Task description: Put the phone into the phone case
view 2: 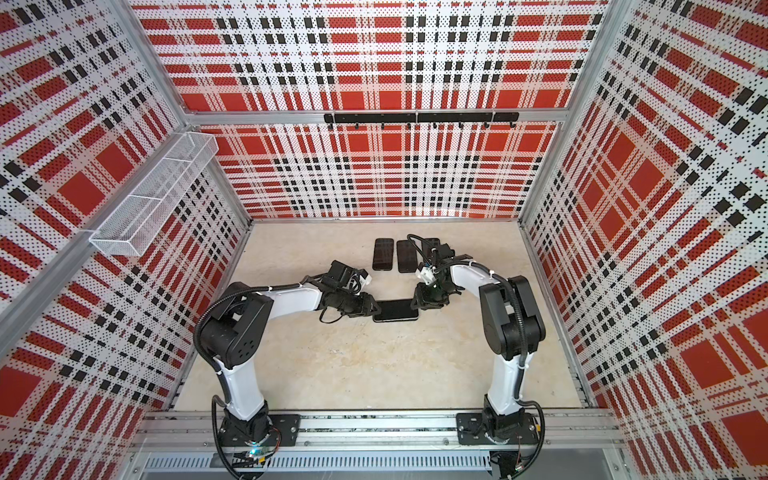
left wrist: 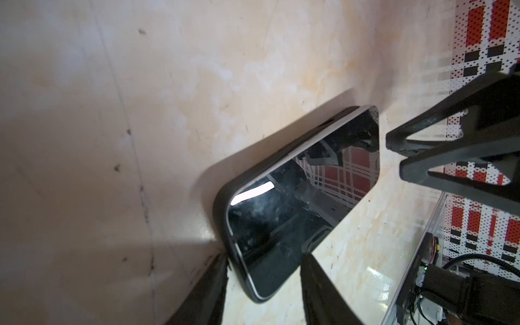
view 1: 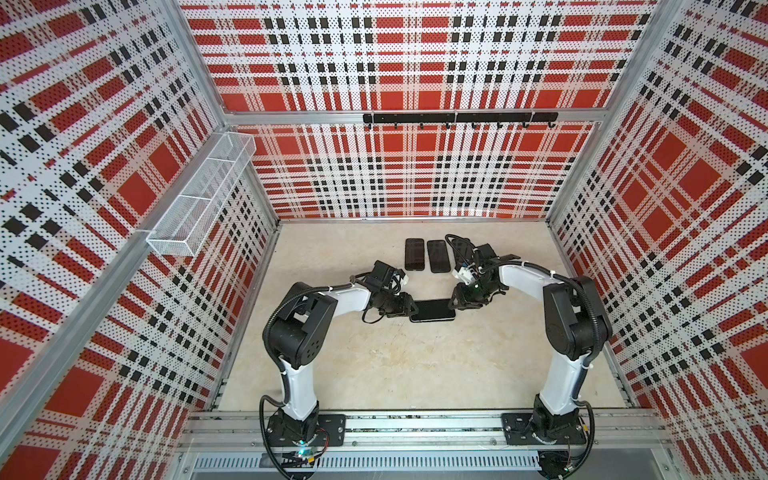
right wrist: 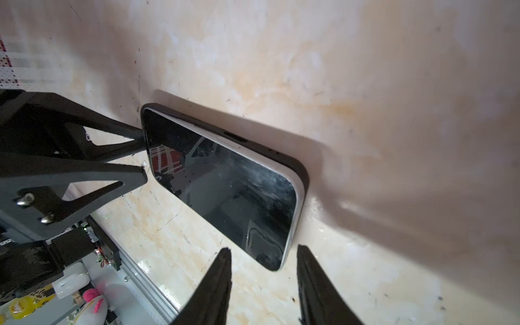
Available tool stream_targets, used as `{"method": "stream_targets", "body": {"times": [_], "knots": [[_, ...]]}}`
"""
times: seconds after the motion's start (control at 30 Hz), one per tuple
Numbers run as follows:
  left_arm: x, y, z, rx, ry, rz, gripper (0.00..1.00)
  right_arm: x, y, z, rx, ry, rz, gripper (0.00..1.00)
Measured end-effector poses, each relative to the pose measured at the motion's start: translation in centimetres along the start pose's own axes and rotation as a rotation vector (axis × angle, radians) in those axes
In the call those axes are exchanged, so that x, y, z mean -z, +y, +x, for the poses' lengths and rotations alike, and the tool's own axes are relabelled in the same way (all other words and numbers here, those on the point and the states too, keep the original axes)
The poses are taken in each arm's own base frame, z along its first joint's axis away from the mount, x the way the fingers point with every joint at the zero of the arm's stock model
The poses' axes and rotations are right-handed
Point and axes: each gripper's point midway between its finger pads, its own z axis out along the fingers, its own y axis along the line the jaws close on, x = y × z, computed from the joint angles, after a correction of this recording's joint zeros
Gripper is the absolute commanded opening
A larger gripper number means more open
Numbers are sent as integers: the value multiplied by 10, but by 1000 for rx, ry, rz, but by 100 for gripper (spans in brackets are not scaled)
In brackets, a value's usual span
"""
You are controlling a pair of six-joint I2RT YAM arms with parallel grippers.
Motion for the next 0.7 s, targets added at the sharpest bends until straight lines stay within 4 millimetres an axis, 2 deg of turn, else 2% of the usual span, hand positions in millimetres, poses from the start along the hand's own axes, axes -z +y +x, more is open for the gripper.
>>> {"method": "stream_targets", "body": {"times": [0.43, 0.7], "knots": [[0, 3, 1, -25, 4, -20, 41, 0, -9, 11, 1, 43, 68, 22], [-1, 4, 0, -27, 5, -24, 37, -6, -1, 15, 21, 56, 56, 16]]}}
